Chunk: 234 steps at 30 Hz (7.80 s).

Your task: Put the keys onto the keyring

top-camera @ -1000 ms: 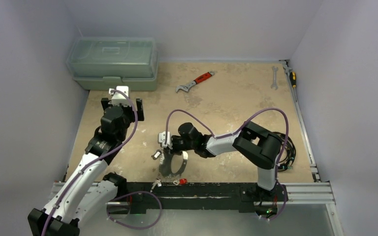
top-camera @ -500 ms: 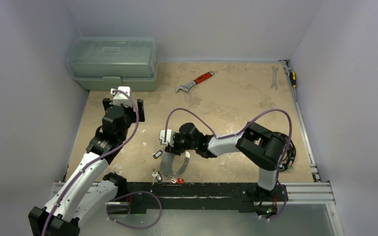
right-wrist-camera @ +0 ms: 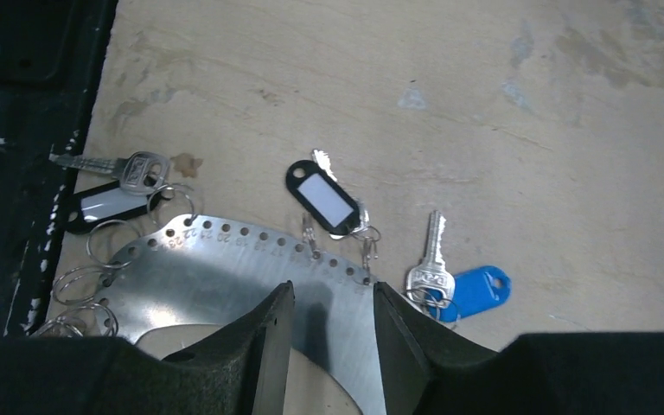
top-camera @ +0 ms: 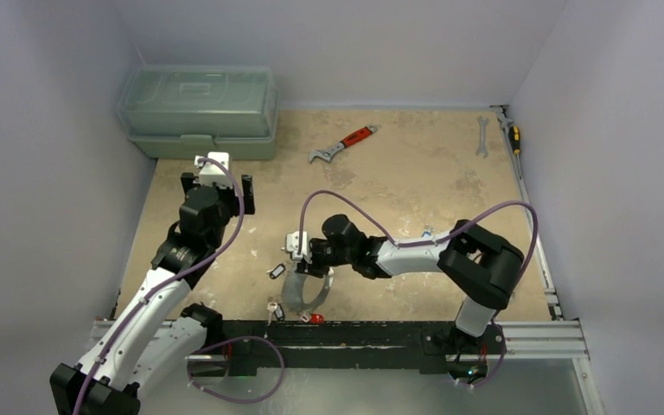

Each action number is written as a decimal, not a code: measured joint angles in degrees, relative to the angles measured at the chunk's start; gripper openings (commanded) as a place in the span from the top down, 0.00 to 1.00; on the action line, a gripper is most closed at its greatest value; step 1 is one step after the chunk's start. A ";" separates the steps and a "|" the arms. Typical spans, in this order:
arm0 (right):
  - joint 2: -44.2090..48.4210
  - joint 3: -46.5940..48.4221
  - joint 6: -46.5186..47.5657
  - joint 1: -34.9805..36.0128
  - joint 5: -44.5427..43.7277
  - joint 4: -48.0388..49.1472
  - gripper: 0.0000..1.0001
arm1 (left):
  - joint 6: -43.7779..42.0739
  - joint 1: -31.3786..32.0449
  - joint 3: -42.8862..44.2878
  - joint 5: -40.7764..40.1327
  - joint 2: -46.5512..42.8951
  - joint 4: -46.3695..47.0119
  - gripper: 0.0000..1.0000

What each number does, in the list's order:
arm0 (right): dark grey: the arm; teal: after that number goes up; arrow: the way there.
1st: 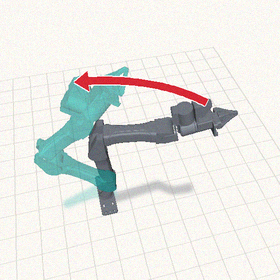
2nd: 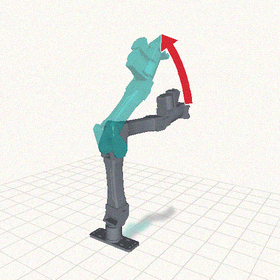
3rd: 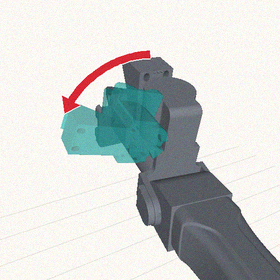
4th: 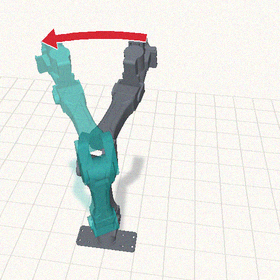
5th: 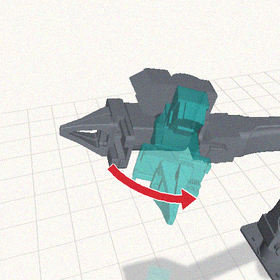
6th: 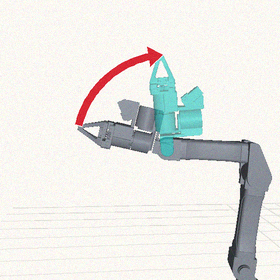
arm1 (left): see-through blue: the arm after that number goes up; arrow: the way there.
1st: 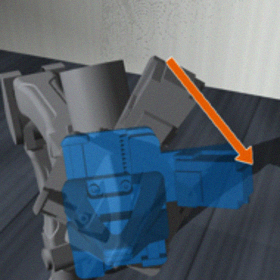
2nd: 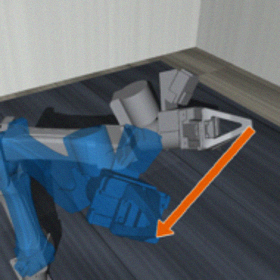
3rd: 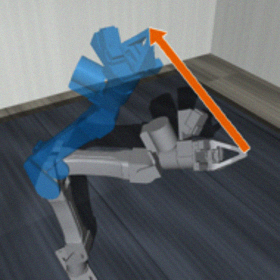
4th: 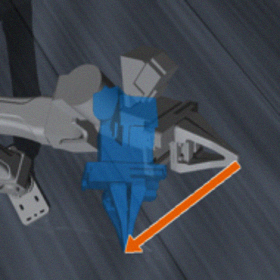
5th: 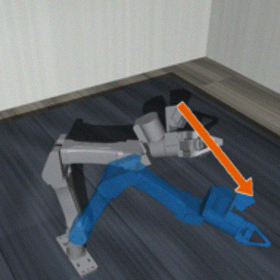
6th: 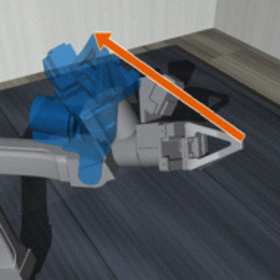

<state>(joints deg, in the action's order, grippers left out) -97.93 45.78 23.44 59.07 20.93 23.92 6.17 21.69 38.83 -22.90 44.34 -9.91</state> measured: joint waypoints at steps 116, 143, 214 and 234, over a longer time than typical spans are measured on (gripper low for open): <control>31.45 -17.68 -50.23 -6.99 2.60 62.73 1.00 | 22.67 13.94 2.12 74.14 4.09 43.30 0.67; 29.05 -12.00 -58.01 -7.85 12.15 62.75 0.82 | 13.75 14.84 2.12 71.89 1.27 41.51 1.00; 47.41 -16.61 -30.42 -7.45 10.16 28.74 1.00 | -8.26 14.78 17.99 60.57 -6.86 -5.64 0.48; 48.68 -20.11 1.60 -5.03 -1.42 13.62 1.00 | 11.37 14.78 37.18 55.71 19.65 -19.69 0.61</control>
<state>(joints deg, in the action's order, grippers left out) -49.25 25.67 25.04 54.04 19.51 37.54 17.54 36.47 76.01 32.82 63.99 -29.61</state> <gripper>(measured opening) 0.005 0.390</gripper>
